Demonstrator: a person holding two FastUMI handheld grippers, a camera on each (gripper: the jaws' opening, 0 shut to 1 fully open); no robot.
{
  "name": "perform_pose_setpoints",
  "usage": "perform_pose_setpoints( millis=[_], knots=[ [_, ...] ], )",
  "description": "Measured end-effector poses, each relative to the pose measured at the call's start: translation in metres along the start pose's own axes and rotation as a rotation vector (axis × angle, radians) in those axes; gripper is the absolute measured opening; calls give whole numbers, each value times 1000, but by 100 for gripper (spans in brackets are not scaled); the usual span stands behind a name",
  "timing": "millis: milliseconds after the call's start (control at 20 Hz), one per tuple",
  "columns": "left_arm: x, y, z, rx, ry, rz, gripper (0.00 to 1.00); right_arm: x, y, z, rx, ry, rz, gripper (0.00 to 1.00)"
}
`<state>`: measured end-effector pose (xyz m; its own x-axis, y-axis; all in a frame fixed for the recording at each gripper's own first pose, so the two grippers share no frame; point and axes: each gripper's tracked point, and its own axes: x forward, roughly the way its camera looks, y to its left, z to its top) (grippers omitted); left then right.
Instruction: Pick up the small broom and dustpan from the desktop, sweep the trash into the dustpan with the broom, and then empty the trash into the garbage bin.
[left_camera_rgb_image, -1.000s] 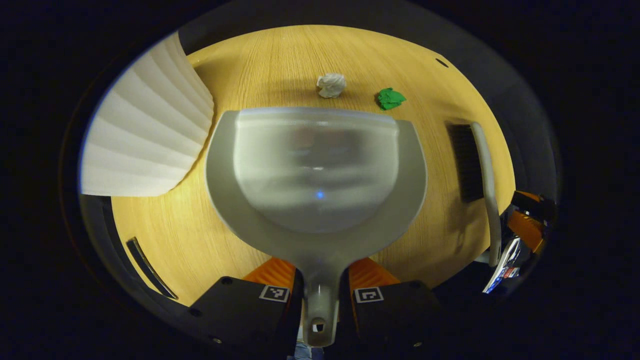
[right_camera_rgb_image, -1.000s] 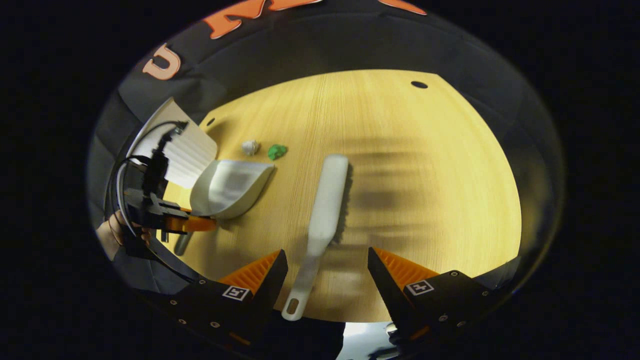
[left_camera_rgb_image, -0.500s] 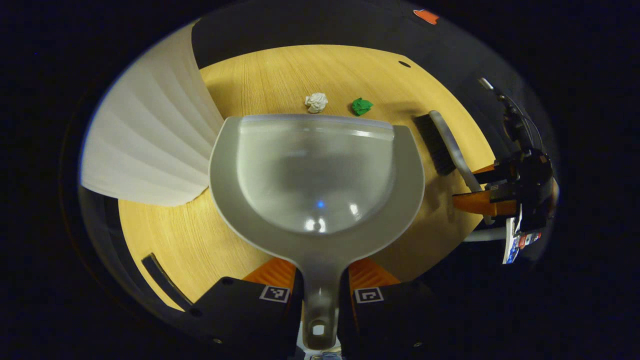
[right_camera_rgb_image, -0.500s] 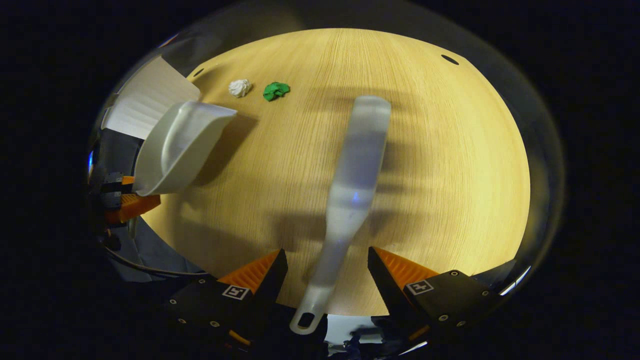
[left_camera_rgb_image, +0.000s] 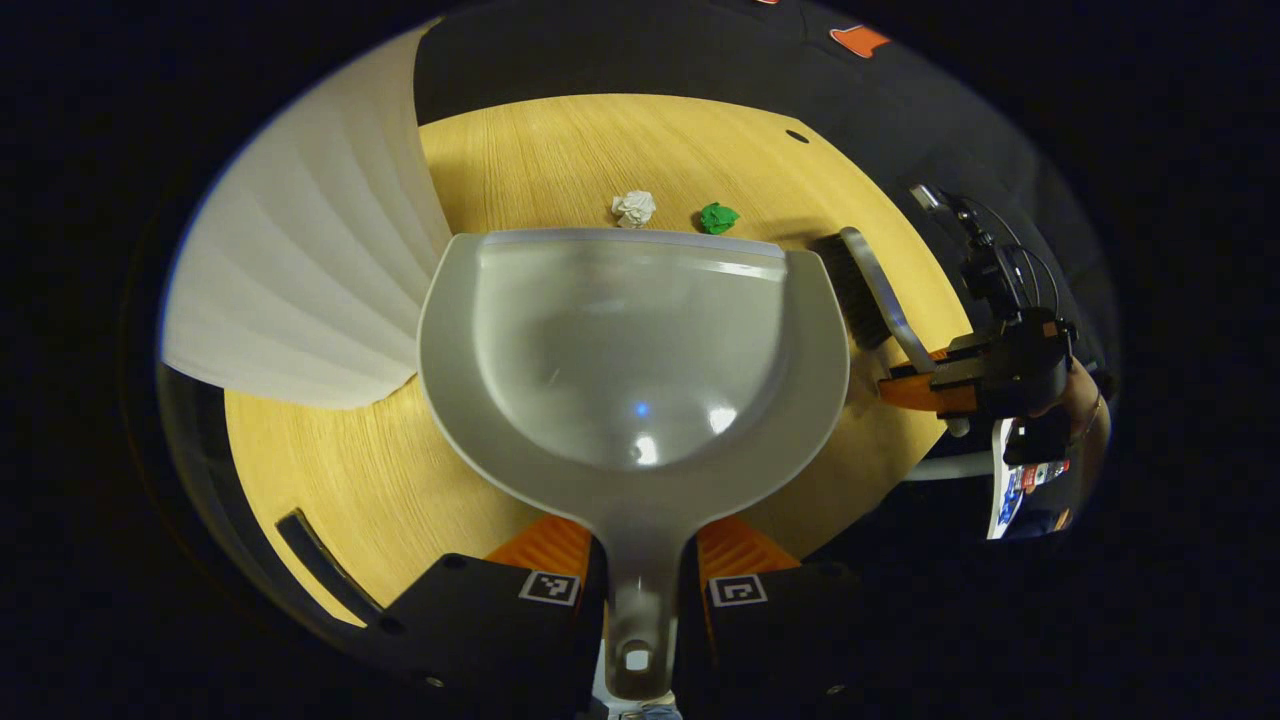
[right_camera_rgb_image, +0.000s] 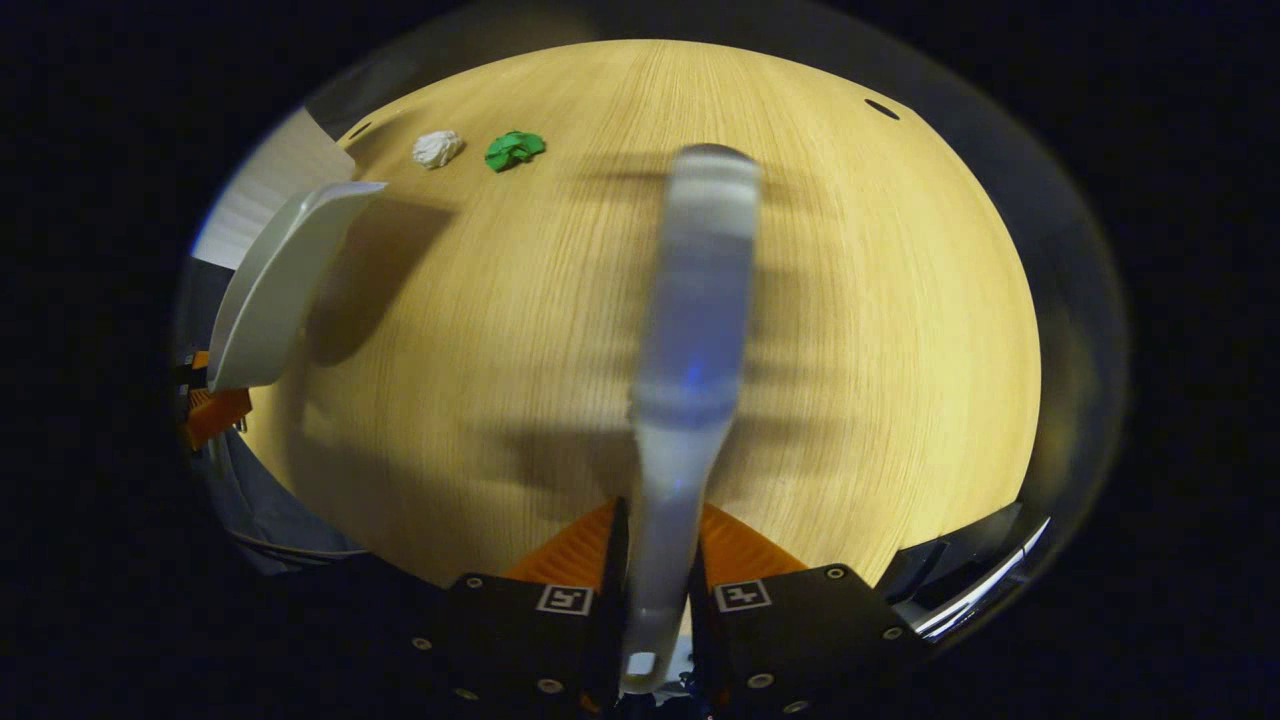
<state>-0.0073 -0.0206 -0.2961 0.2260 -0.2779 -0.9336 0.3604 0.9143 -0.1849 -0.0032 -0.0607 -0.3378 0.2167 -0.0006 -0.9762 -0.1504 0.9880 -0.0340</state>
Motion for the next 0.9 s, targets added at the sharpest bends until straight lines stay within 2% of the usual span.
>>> perform_pose_setpoints(
  millis=[50, 100, 250, 300, 450, 650, 900],
  knots=[
    [-1, 1, 1, 11, -4, -1, 33, -2, -4, 1, -23, -6, -18, 15],
    [1, 2, 2, 22, -2, -3, 33, -6, -8, 4, -38, -19, -34, 23],
    [5, 8, 1, 84, -7, 4, 33, -19, -2, 27, -17, -75, 7, 18],
    [2, 12, 2, 122, -8, 13, 33, -26, -9, 36, -33, -101, -7, 17],
    [3, 26, 11, 263, -6, 49, 33, -40, -36, 80, -165, -167, -107, 17],
    [23, 44, 15, 374, 35, 54, 33, -45, -42, 149, -302, -222, -146, 17],
    [40, 55, 12, 455, 106, 33, 33, -21, -40, 218, -500, -186, -196, 17]
  ],
)
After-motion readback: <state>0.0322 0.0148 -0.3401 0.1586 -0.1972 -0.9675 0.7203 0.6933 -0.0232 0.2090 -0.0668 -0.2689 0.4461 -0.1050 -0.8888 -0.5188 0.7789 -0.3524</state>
